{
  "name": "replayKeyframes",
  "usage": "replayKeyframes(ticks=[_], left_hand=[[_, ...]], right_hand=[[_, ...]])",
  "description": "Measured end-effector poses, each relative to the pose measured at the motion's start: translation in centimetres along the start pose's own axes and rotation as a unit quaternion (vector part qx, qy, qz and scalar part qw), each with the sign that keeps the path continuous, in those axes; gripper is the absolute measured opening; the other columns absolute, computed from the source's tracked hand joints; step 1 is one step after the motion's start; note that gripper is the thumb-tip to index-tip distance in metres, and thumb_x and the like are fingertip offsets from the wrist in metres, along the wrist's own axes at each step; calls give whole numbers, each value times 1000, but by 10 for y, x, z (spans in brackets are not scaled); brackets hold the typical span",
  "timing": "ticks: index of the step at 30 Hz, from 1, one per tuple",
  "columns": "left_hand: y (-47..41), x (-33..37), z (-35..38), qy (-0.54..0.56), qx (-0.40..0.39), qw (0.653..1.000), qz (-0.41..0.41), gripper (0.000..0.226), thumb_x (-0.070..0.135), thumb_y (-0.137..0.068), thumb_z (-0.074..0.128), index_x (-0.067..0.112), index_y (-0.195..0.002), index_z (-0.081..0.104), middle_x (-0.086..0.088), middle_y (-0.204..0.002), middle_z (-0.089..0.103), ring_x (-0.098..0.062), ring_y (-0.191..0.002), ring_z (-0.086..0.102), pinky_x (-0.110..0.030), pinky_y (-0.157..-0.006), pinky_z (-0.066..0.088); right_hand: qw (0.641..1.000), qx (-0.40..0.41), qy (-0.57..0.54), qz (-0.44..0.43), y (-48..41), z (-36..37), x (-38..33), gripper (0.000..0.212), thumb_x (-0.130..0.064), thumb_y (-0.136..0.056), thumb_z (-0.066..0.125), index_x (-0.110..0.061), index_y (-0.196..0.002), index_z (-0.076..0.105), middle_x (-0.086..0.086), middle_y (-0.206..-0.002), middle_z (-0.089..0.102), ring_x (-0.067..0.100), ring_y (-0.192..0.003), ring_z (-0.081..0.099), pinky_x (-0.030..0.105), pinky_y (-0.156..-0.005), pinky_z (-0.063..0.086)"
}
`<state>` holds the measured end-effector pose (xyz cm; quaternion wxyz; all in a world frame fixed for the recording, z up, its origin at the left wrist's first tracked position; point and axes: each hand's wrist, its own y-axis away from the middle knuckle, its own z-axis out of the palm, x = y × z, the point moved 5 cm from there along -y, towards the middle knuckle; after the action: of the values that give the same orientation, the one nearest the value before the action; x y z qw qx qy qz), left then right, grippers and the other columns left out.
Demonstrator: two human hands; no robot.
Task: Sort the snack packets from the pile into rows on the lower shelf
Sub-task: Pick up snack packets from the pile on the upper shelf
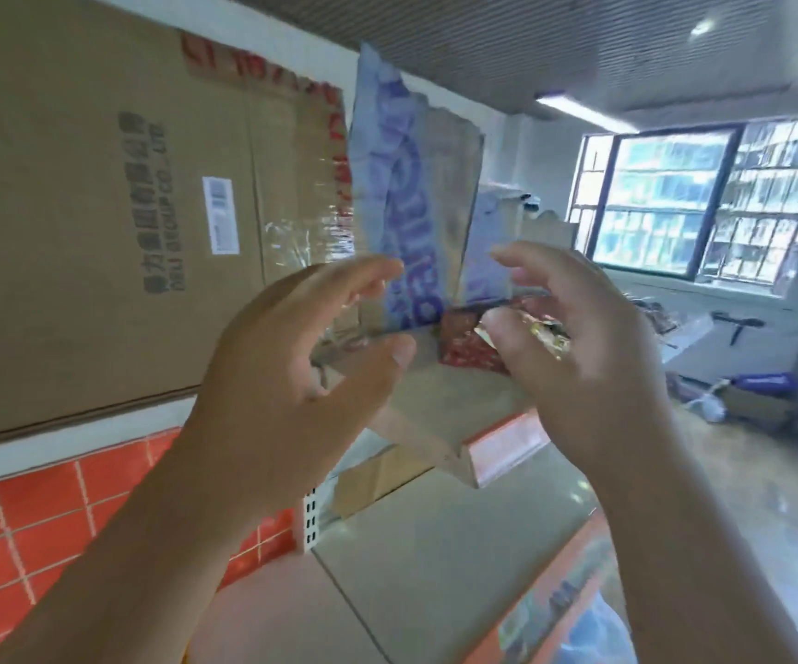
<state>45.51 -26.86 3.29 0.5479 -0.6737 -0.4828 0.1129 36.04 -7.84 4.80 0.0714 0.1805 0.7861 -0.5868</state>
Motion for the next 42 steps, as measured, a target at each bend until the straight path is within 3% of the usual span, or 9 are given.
replayKeyframes(ticks=[7, 12, 16, 21, 30, 34, 36, 38, 42], left_hand=[[-53, 75, 83, -15, -18, 999, 44, 50, 62, -83, 54, 50, -131, 59, 37, -118, 63, 25, -108, 50, 3, -85, 33], [-86, 130, 141, -40, -19, 998, 51, 51, 70, -79, 49, 62, -130, 52, 47, -120, 55, 30, -107, 47, -10, -81, 36], [-102, 170, 192, -43, -20, 997, 61, 54, 72, -82, 48, 60, -135, 49, 47, -120, 55, 32, -108, 44, -10, -78, 36], [-118, 197, 251, -35, -28, 997, 57, 55, 73, -82, 46, 59, -135, 49, 46, -121, 54, 31, -110, 43, -12, -79, 36], [-160, 187, 332, -46, -36, 997, 44, 59, 77, -80, 42, 61, -137, 42, 52, -119, 48, 39, -104, 35, -13, -75, 36], [-183, 156, 368, -32, -33, 999, 20, 57, 78, -80, 43, 65, -135, 42, 44, -119, 54, 23, -111, 48, -22, -85, 46], [-193, 135, 391, -24, -26, 999, 6, 54, 77, -83, 47, 64, -136, 43, 43, -116, 56, 26, -109, 46, -19, -82, 43], [-203, 116, 418, -27, -29, 999, -7, 53, 73, -85, 52, 61, -137, 45, 37, -116, 59, 22, -109, 49, -18, -82, 43], [-226, 78, 470, -50, -65, 996, -26, 53, 71, -84, 54, 59, -134, 44, 30, -121, 59, 6, -114, 54, -33, -96, 53]], right_hand=[[997, 33, 51, 39, 10, -141, 50, 37, -46, -89, 58, -47, -125, 61, -35, -123, 58, -5, -120, 56, 19, -85, 45], [995, 46, 76, 46, 14, -241, 87, 31, -45, -88, 61, -58, -115, 57, -43, -115, 56, -12, -109, 57, 0, -76, 37], [994, 54, 78, 56, 17, -305, 118, 32, -41, -87, 62, -59, -114, 59, -35, -116, 59, -1, -108, 62, 2, -75, 39], [993, 46, 80, 68, 14, -355, 155, 35, -44, -86, 61, -60, -116, 57, -41, -115, 57, -5, -107, 61, 5, -71, 39], [990, 24, 112, 78, -4, -394, 236, 33, -49, -84, 60, -65, -112, 56, -44, -115, 54, -13, -108, 54, 23, -72, 47], [985, -8, 164, 61, -21, -388, 282, 38, -63, -80, 54, -61, -118, 54, -45, -119, 51, -12, -109, 55, 14, -77, 41], [982, -27, 180, 45, -32, -379, 310, 44, -65, -79, 49, -57, -122, 54, -43, -121, 53, -11, -111, 55, 13, -79, 42], [980, -48, 192, 29, -44, -369, 339, 46, -62, -82, 50, -51, -126, 57, -33, -124, 57, -5, -114, 56, 22, -87, 49], [976, -83, 200, 14, -78, -345, 401, 40, -52, -88, 59, -42, -126, 62, -26, -124, 60, 0, -114, 58, 30, -94, 52]])
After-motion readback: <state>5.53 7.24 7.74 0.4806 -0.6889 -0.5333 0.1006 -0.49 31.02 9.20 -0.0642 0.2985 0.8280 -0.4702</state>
